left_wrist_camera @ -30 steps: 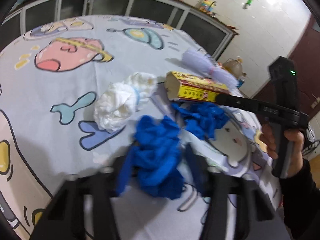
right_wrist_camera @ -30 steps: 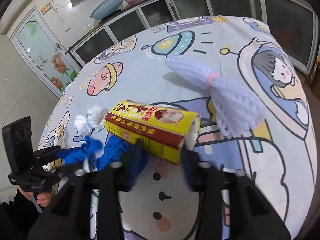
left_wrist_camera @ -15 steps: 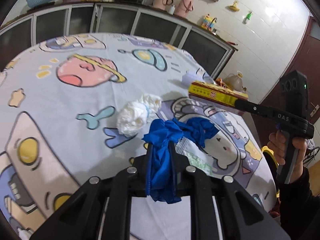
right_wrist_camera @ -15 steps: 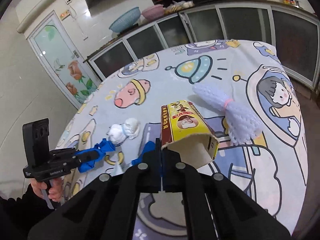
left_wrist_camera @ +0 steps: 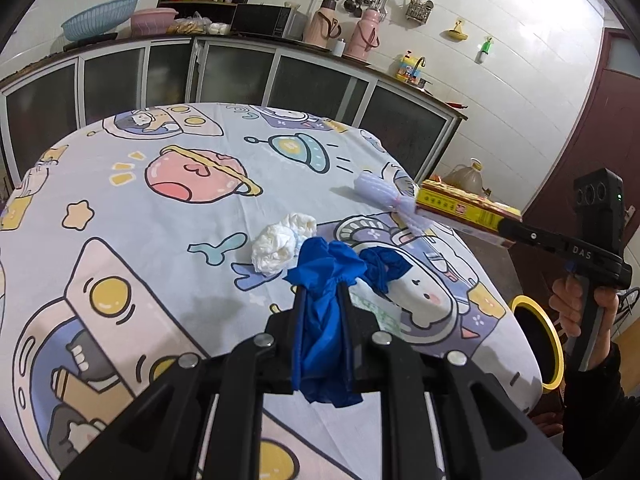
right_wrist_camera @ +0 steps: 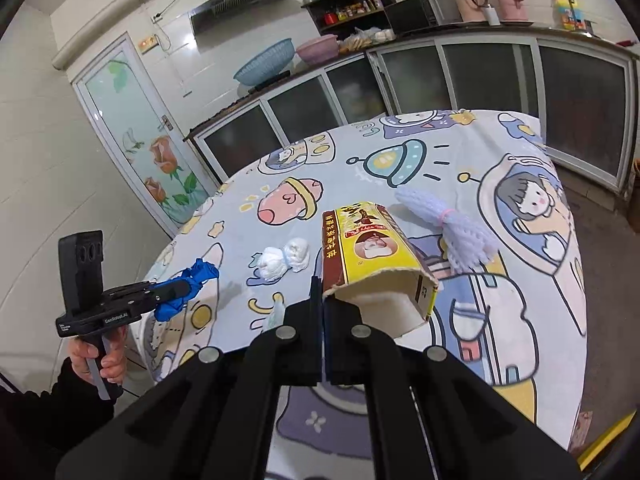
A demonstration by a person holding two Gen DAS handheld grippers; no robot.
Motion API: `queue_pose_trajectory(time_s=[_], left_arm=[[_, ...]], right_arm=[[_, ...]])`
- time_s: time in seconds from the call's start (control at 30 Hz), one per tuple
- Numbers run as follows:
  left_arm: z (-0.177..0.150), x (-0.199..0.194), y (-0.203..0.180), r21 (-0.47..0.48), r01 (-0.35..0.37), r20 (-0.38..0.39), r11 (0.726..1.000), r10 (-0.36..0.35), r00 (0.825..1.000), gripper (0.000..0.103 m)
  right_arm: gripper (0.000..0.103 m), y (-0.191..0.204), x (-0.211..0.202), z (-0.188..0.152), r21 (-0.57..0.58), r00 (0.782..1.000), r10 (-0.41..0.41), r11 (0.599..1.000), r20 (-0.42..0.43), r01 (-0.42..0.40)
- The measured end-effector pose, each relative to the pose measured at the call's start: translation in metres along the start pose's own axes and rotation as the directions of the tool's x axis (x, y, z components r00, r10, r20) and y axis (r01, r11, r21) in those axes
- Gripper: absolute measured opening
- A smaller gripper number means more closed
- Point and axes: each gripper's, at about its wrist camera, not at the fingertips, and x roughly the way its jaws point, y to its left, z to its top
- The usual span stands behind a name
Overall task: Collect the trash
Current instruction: 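Carry the glove and box over the bin and open both tools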
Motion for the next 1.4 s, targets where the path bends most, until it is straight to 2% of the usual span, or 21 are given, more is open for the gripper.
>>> queue_pose_trajectory(time_s=[0.4, 0.7, 1.0, 1.4], left_arm=[[-0.015, -0.007, -0.054, 0.095, 0.048, -0.024, 0.994, -0.046, 0.999, 0.014], [-0.013, 0.022, -0.127, 0.200, 0.150, -0.078, 0.968, -0.137, 0.988, 0.014], [-0.009, 0.057, -0.218, 0.332, 0.272, -0.152, 0.903, -0.234, 0.960, 0.014], [-0.021, 0.096, -0.324, 0.426, 0.421, -0.259, 0.801, -0.338, 0.905, 0.014]], right_arm=[[0.001, -0.020, -0.069, -0.046, 0.057, 0.997, -0.062, 0.997, 0.055, 0.059], [0.001, -0.049, -0.132, -0.079, 0.118, 0.980, -0.165, 0.981, 0.114, 0.152], [0.001, -0.092, -0.210, -0.122, 0.230, 0.933, -0.319, 0.933, 0.167, 0.277], [0.001, -0.134, -0.275, -0.174, 0.362, 0.859, -0.487, 0.838, 0.158, 0.409]])
